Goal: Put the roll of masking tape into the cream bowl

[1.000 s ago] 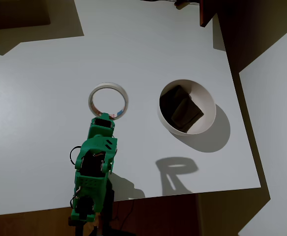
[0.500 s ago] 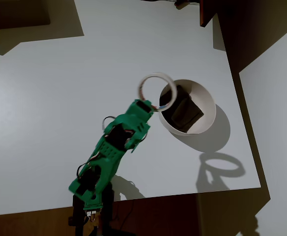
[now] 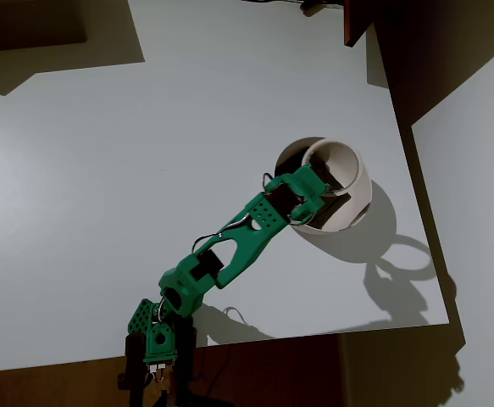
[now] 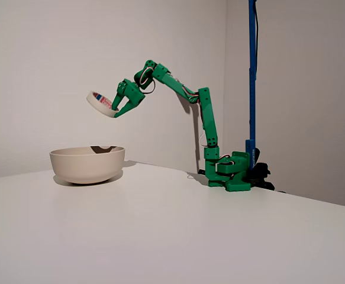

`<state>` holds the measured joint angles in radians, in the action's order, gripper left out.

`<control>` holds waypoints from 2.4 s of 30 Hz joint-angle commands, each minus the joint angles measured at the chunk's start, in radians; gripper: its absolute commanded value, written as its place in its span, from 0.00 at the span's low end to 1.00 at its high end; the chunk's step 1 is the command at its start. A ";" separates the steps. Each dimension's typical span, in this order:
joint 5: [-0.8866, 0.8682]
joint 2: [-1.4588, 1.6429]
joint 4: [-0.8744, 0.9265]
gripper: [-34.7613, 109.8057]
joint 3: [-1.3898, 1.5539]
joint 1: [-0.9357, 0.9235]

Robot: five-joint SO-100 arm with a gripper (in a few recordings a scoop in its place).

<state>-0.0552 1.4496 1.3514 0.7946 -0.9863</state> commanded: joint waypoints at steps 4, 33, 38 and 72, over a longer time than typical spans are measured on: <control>0.014 -0.117 -0.043 0.18 -0.173 -0.054; -0.120 -0.291 -0.028 0.30 -0.310 -0.067; -0.144 -0.199 0.029 0.18 -0.310 -0.052; 0.043 0.969 0.359 0.18 0.465 0.910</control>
<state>-0.0291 2.1445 1.7549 1.0216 -0.1733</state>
